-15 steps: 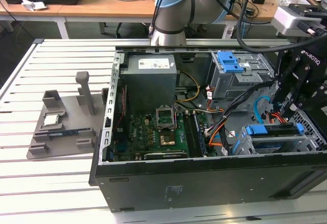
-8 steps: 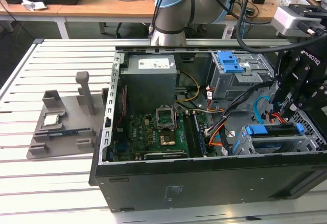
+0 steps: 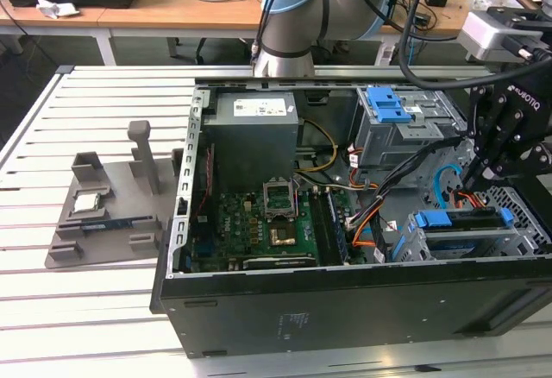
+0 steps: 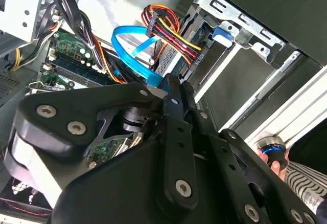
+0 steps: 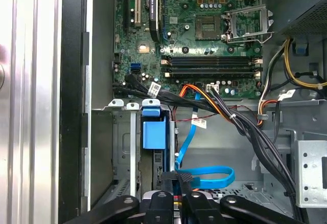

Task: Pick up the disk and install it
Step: 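Insert the second disk wire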

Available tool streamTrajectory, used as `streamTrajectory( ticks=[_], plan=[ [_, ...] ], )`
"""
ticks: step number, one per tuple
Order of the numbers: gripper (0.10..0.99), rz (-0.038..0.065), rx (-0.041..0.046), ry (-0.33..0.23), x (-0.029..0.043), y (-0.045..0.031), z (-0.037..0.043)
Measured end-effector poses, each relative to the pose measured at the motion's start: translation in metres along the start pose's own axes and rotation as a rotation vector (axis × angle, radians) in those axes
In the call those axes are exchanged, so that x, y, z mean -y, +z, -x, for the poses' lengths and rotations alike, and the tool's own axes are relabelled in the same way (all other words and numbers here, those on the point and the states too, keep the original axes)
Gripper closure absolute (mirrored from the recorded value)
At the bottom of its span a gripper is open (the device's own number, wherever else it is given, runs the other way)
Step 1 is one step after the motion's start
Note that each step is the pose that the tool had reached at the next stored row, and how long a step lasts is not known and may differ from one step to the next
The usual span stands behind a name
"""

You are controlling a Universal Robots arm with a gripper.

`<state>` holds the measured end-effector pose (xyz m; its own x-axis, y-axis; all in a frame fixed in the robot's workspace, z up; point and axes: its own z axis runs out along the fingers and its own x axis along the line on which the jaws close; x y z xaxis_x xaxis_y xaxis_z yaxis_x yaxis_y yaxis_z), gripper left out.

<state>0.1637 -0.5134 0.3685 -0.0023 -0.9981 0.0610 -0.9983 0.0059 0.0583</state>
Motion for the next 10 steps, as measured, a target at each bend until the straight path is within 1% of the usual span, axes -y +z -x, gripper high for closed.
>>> streamTrajectory(
  ticks=[10],
  plan=[
    [0.925, 0.0, 0.0003, -0.001, -0.0002, 0.0007, 0.0001]
  ],
)
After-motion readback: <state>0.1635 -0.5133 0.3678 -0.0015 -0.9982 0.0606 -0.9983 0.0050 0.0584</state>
